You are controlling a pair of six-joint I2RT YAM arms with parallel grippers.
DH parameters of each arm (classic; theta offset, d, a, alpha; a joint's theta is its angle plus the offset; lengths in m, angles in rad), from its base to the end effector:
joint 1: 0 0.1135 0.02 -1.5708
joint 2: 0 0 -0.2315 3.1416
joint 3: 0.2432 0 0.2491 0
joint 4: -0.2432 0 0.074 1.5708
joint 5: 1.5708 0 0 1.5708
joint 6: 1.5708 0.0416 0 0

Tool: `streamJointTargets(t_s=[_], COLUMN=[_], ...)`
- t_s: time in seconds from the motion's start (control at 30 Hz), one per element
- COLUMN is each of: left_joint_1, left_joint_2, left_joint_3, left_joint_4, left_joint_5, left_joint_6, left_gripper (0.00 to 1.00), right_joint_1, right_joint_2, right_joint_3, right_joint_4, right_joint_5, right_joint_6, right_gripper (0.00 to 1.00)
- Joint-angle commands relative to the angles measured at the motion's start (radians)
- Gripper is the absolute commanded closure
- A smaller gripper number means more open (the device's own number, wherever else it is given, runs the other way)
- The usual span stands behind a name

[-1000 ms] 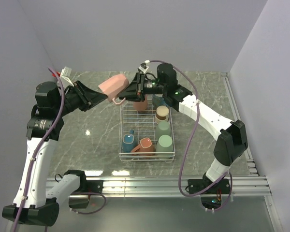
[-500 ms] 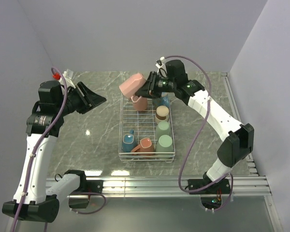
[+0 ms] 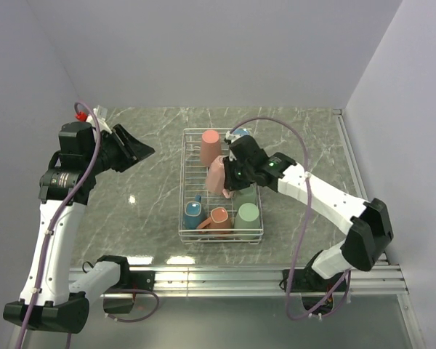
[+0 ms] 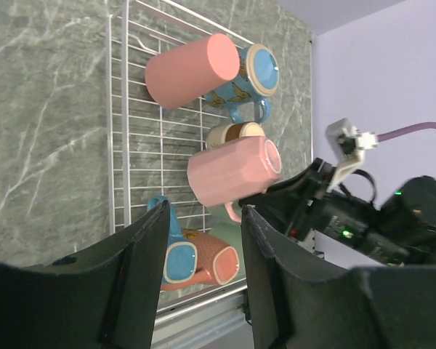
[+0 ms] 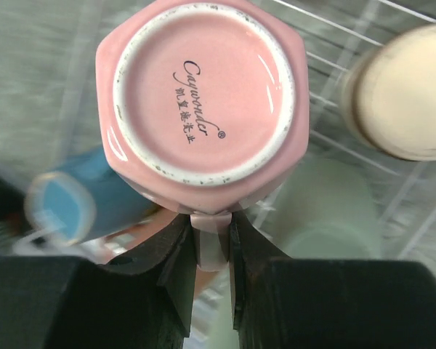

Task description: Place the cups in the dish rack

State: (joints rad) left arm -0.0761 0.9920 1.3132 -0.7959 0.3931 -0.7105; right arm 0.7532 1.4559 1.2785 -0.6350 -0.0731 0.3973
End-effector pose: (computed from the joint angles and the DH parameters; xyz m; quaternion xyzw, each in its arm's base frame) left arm 0.2020 -0.0314 0.3892 -0.1644 0.8271 -0.3498 0.4081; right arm 0.2324 0.2221 0.2760 -0.1776 0.9113 0.2297 0.2919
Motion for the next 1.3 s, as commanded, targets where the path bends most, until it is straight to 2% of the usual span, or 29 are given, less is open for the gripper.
streamJointTargets(t_s=[0.0,0.13,0.37,0.7,1.0,1.03,1.1,1.13,1.17,1.2,1.27], left_joint_1=[0.002,0.002,0.002,0.002,0.002,0.002,0.002,0.002,0.002,0.002,0.002], left_joint_2=[-0.026,-0.029,-0.047,-0.084,-0.098,-0.096,-0.096,-0.096,-0.093,-0.093,-0.095], left_joint_3=[0.011,0.03,0.063,0.081,0.067,0.064,0.057,0.055,0.054,0.052,0.047], left_joint_4=[-0.015,-0.048,-0.098,-0.183,-0.19,-0.183,-0.178,-0.177,-0.172,-0.172,-0.172], left_joint_5=[-0.042,-0.057,-0.089,-0.137,-0.138,-0.134,-0.132,-0.132,-0.132,-0.135,-0.14], left_joint_6=[0.011,0.011,0.008,0.019,0.014,0.013,0.009,0.009,0.009,0.011,0.011], left_gripper=[0.51,0.52,0.53,0.54,0.55,0.55,0.55,0.55,0.55,0.55,0.55], right_joint_1=[0.026,0.037,0.052,0.143,0.167,0.167,0.17,0.169,0.172,0.17,0.17], right_joint_2=[0.018,0.075,0.133,0.19,0.23,0.239,0.253,0.253,0.247,0.244,0.241], right_joint_3=[0.005,0.001,-0.019,-0.033,-0.055,-0.047,-0.03,-0.028,-0.027,-0.025,-0.019], right_joint_4=[0.164,0.215,0.3,0.337,0.321,0.316,0.299,0.296,0.294,0.293,0.287], right_joint_5=[0.186,0.26,0.294,0.343,0.375,0.374,0.378,0.378,0.383,0.384,0.378], right_joint_6=[-0.084,-0.106,-0.087,-0.098,-0.083,-0.081,-0.083,-0.081,-0.081,-0.08,-0.081], right_gripper=[1.0,1.0,1.0,1.0,1.0,0.95,0.76,0.53,0.45,0.32,0.25])
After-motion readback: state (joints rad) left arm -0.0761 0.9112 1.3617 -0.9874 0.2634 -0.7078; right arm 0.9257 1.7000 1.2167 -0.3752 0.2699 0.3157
